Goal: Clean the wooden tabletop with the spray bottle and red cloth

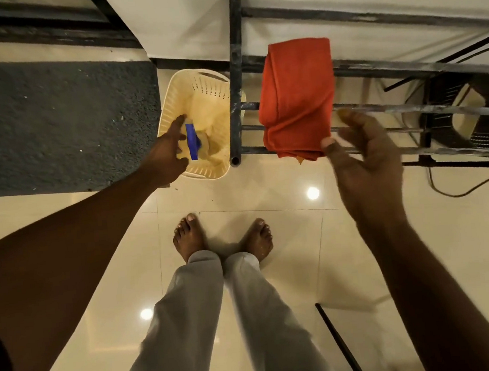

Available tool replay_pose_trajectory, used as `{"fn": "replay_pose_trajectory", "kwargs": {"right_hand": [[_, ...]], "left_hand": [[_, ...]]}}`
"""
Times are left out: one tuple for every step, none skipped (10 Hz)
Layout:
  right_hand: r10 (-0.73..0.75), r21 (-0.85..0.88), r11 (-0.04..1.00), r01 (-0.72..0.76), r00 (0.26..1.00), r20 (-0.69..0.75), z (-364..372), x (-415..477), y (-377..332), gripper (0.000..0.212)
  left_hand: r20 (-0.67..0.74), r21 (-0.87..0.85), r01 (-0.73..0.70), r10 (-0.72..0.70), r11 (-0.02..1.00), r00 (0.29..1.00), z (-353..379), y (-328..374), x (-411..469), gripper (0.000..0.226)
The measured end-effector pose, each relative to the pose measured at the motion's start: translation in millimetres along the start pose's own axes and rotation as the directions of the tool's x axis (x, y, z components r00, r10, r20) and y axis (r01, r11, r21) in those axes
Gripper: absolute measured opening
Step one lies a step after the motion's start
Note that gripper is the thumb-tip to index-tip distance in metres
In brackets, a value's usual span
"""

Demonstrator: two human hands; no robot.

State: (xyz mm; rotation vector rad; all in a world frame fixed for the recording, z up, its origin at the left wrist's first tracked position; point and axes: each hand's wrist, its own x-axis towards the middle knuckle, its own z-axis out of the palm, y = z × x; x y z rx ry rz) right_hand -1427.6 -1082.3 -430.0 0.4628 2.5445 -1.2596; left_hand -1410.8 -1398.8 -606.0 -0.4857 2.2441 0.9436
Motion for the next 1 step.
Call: {"fn": "replay_pose_trajectory", "kwargs": {"right_hand": [[-0.02,-0.068,0.997,0.021,0.999,0.028,-13.5,-21.8,-15.8,0.046]], "left_hand": [[-0.104,-0.066,0.182,-0.189,0.981,0.977,-19.0,18.2,-37.4,0.086]]}}
